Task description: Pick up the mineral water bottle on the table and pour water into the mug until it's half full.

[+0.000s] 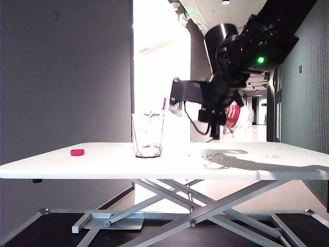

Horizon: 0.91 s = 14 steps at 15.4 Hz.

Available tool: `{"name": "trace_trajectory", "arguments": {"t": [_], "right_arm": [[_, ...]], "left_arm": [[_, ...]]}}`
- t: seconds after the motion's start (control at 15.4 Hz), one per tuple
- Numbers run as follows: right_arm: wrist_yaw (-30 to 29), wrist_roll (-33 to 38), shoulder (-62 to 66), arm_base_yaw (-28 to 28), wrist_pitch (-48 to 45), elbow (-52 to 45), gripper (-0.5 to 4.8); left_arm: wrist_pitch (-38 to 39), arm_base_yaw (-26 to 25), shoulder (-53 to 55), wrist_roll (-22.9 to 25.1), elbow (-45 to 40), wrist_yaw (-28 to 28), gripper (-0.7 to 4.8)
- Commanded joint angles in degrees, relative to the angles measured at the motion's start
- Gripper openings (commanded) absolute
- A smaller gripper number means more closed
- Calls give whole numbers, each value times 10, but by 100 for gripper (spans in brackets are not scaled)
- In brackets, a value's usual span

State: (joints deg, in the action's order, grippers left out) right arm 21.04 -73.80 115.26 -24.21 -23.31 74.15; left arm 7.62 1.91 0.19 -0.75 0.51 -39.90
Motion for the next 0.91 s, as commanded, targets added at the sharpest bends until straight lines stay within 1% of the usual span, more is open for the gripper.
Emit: {"name": "trace_trajectory", "arguments": {"t": [0.06, 0.19, 0.32, 0.52, 0.65, 0.91], "right_arm": [[11, -22, -12, -3, -49, 24, 176], [16, -33, -13, -4, -49, 28, 176], [36, -60, -13, -9, -48, 28, 176], [49, -64, -13, -10, -51, 28, 176], [59, -82, -13, -10, -52, 28, 176], [59, -94, -13, -10, -53, 28, 175]], "left_arm": [[3, 1, 0, 3, 1, -4, -5], [3, 1, 0, 3, 1, -4, -5], [3, 1, 0, 3, 1, -4, -5], [3, 1, 0, 3, 1, -4, -5], [3, 1, 0, 3, 1, -4, -5], [3, 1, 0, 3, 1, -4, -5]]}}
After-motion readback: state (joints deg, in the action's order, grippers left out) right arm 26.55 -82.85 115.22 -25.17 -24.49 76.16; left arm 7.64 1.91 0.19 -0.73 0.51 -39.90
